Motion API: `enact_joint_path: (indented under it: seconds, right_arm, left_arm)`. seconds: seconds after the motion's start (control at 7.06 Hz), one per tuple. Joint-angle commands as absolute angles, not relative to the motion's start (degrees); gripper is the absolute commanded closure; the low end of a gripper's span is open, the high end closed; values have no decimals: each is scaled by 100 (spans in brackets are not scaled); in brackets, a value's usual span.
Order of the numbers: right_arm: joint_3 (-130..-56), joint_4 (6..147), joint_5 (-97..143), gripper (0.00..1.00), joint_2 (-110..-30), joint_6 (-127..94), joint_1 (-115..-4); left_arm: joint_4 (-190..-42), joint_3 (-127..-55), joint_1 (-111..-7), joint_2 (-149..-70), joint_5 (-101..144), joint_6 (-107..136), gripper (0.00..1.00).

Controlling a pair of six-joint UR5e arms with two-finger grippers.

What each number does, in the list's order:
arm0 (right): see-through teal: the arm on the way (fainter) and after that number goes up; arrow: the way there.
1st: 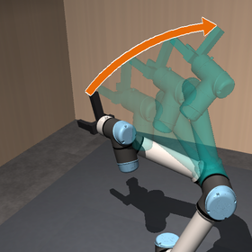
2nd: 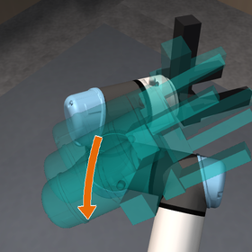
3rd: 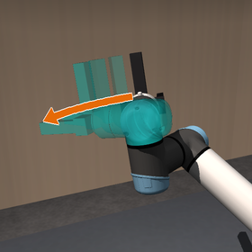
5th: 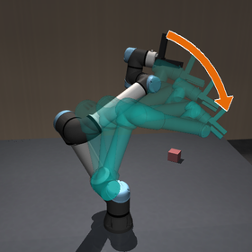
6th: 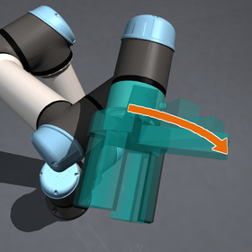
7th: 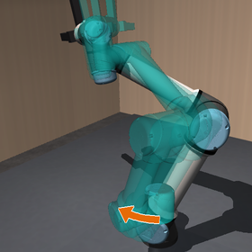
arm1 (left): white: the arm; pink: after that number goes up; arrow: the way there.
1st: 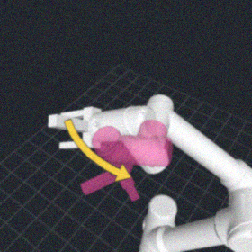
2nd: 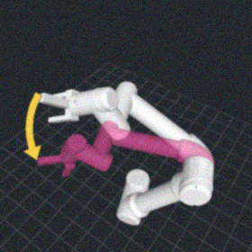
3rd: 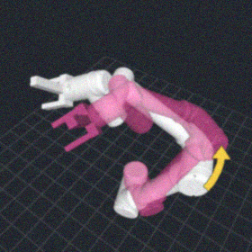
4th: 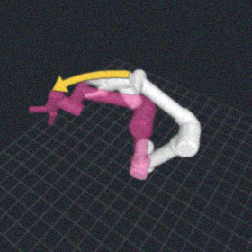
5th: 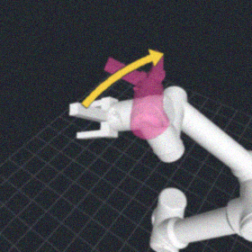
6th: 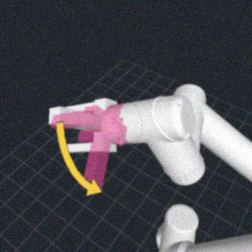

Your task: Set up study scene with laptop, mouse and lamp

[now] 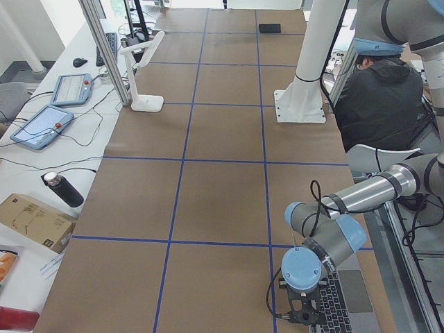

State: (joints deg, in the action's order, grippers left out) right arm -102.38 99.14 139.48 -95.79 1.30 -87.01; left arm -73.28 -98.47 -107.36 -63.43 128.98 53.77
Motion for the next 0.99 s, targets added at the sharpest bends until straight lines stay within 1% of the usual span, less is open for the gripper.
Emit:
enact_joint_path:
  seconds: [0.0, 0.14, 0.28, 0.42, 0.71, 0.85]
  right_arm:
    - [-10222, 9914, 13948, 0, -9580, 132, -8701]
    - [-10222, 9914, 13957, 0, -9580, 132, -8701]
    - [-10222, 9914, 13957, 0, -9589, 132, -8701]
    - [-10230, 9914, 13957, 0, -9580, 114, -8701]
    - [-10230, 9914, 13957, 0, -9571, 114, -8701]
    - [-10239, 9914, 13957, 0, -9571, 114, -8701]
  left_arm:
    - [-7278, -9922, -11143, -6512, 12858, 5379, 100]
    - [-7243, -10184, -11162, -6521, 12858, 5379, 100]
    - [-6868, -10613, -11171, -6548, 12858, 5388, 100]
    - [-6264, -10974, -11171, -6852, 12850, 5422, 100]
    - [-4701, -11380, -11162, -7992, 12841, 5458, 100]
    - [-4093, -11417, -11127, -8668, 12841, 5719, 100]
